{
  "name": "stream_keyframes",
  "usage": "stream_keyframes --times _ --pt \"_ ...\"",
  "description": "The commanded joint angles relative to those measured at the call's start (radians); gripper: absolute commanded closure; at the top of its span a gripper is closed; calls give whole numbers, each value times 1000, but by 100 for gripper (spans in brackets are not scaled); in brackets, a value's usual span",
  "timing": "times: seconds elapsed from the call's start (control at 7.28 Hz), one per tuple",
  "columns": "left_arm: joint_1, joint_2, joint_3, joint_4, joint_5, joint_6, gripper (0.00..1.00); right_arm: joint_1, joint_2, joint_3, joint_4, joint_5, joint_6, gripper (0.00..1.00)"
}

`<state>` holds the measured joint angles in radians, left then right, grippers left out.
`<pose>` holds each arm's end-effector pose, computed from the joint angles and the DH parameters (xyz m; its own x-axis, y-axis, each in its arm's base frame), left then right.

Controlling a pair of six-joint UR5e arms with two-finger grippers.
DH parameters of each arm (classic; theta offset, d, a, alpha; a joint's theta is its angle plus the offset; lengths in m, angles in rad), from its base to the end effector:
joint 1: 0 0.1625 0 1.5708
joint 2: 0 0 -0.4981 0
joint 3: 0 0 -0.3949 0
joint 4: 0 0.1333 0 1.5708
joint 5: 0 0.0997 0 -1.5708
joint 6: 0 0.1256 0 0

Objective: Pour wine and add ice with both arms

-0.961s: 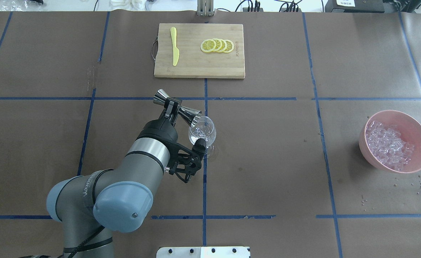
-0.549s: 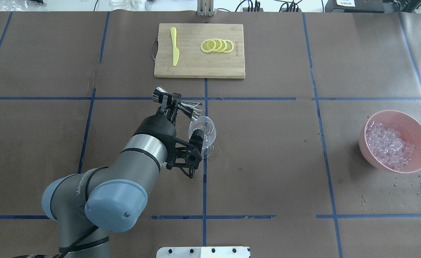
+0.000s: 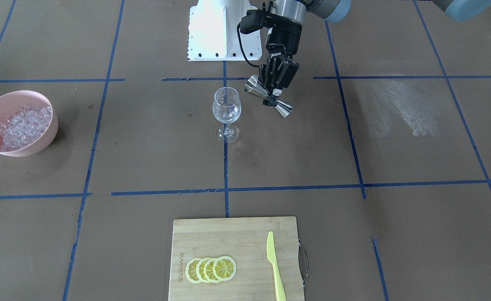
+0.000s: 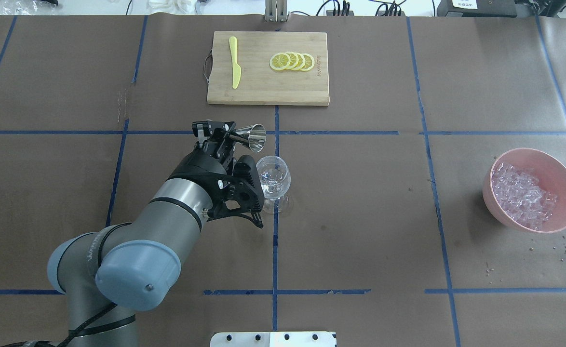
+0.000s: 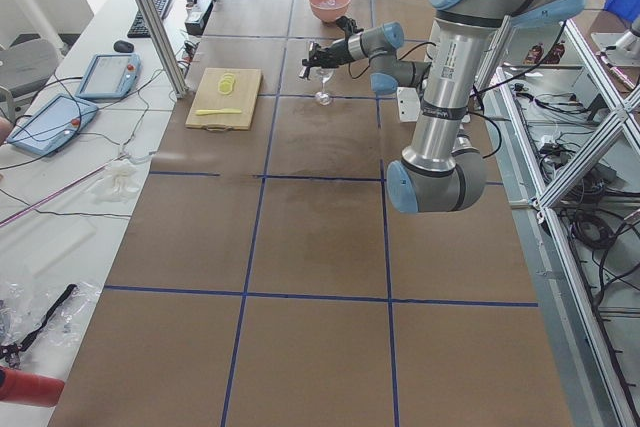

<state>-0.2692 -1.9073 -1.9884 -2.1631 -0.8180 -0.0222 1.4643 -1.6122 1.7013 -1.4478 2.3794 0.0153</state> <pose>0.4853 -0.3612 0.2855 0.8412 0.5248 0.1305 -0.1959 0.0708 0.9781 -0.0097 -0.4902 0.6888 0.6719 -0.2099 0.7103 0.0937 0.9754 0.1997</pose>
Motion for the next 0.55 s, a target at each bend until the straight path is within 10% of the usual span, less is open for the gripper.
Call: stream_keyframes --times 0.0,0.41 --pt "-1 179 10 -265 -3 -169 100 1 0 3 1 0 0 0" --pt "-1 474 147 -721 0 -364 100 -1 2 1 1 -2 -2 0"
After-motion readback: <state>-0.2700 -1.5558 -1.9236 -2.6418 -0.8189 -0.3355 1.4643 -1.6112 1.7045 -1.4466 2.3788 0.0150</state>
